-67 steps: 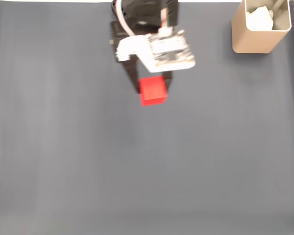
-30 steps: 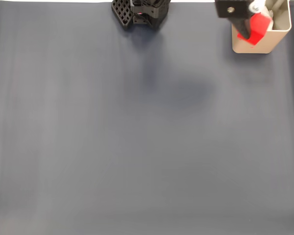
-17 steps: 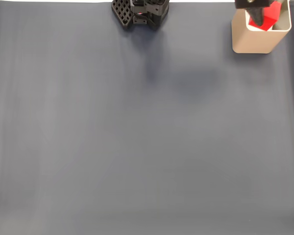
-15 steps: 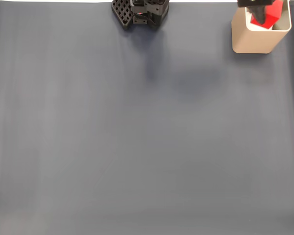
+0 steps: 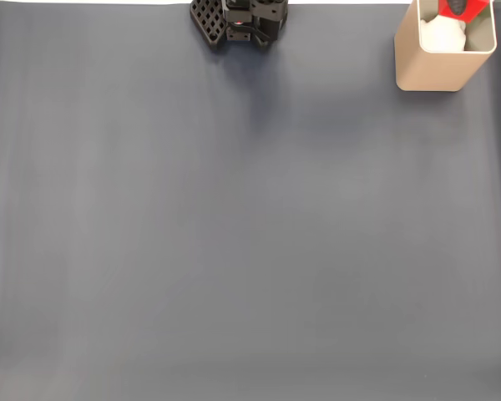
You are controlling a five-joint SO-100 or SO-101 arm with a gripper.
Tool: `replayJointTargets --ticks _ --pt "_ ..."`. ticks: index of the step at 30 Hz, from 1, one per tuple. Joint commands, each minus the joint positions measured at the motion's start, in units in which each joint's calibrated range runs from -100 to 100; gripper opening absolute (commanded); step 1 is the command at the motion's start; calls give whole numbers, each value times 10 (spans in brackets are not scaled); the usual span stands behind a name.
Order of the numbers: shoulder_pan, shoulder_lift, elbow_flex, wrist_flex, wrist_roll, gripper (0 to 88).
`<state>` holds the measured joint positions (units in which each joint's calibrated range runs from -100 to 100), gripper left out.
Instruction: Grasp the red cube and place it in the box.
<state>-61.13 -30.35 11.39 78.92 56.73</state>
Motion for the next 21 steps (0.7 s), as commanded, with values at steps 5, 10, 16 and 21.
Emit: replayJointTargets --ticks 5,10,16,21 --pt "-24 18 -37 -3 -9 2" --pt "-25 33 -50 -6 -8 2" --pt "-24 36 -50 -9 -6 2" --pt "-25 37 -45 -11 -8 2"
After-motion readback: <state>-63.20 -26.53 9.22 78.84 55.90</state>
